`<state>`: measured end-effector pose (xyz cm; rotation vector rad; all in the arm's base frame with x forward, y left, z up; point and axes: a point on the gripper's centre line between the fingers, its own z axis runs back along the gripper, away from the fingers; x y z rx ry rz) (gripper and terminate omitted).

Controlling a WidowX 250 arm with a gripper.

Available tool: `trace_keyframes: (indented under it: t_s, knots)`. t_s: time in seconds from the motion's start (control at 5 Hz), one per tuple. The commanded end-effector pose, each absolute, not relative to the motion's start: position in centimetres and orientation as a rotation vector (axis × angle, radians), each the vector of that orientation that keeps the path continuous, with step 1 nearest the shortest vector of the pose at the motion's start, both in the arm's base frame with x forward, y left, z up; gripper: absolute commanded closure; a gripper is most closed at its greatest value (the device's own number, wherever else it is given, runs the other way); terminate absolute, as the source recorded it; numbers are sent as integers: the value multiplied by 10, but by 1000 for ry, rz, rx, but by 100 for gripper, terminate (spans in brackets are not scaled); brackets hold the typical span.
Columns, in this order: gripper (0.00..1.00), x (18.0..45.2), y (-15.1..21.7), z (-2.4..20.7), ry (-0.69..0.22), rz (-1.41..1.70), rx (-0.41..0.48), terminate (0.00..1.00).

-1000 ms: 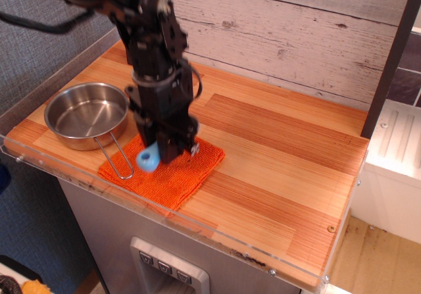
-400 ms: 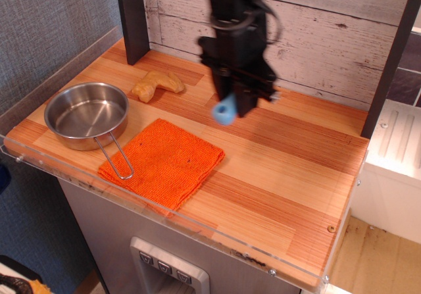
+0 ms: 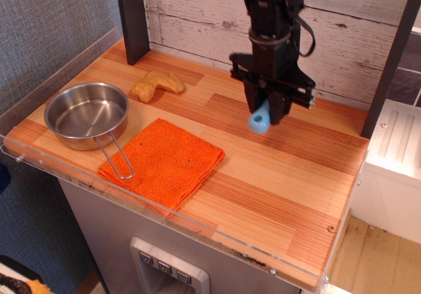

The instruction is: Remove scoop off of napkin. scoop is off of napkin

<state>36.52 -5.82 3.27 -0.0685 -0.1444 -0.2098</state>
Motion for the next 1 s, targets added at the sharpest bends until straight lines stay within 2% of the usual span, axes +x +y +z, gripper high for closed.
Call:
trace_keyframes:
  t_s: [0.0, 0.2, 0.4, 0.6, 0.8]
  knots:
    - [0, 374, -49, 33, -130, -189, -62, 0]
    - [0, 370, -40, 55, -162, -228, -62, 0]
    - [0, 357, -15, 89, -225, -254, -80, 0]
    - [0, 335, 12, 111, -236, -257, -28, 0]
    - [0, 316, 33, 114, -218, -242, -7, 0]
